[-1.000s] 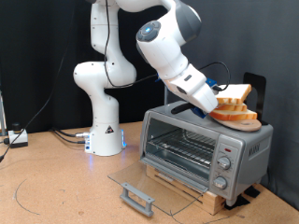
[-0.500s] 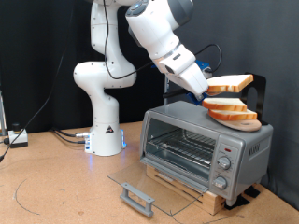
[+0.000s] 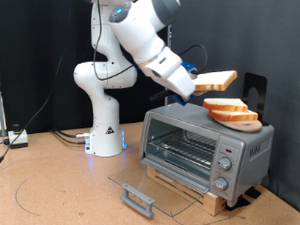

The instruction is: Make a piece of toast with the oven

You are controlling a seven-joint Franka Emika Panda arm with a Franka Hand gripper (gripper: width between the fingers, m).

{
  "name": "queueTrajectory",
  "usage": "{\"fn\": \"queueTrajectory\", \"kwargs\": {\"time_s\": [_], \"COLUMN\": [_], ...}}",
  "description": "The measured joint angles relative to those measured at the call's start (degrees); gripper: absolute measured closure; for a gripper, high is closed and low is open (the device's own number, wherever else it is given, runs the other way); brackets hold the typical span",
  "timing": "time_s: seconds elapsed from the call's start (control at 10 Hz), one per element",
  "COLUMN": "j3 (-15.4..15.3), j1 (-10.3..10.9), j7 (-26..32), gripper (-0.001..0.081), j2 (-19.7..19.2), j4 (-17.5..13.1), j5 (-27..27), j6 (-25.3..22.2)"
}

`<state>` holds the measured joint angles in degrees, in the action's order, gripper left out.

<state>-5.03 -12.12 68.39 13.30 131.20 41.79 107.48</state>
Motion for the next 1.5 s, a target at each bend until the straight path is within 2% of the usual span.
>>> {"fn": "queueTrajectory", "kwargs": {"time_s": [0.4, 0.9, 1.2, 1.4, 1.5], "j3": [4.41, 10.14, 10.25, 9.91, 9.56], "j1": [-4.3, -8.8, -9.25, -9.15, -9.14], "j7": [0.28, 6.62, 7.57, 8.06, 8.07], "gripper": [0.0408, 0.0408, 0.0409, 0.0409, 0.0409], "j2": [-0.69, -3.02, -3.74, -4.34, -4.81], "j4": [-1.04, -1.65, -1.8, -1.28, -0.65], "j5": [-8.24, -10.67, -11.37, -16.33, -18.57], "j6": [-6.4, -6.97, -7.37, -8.39, -7.29]}}
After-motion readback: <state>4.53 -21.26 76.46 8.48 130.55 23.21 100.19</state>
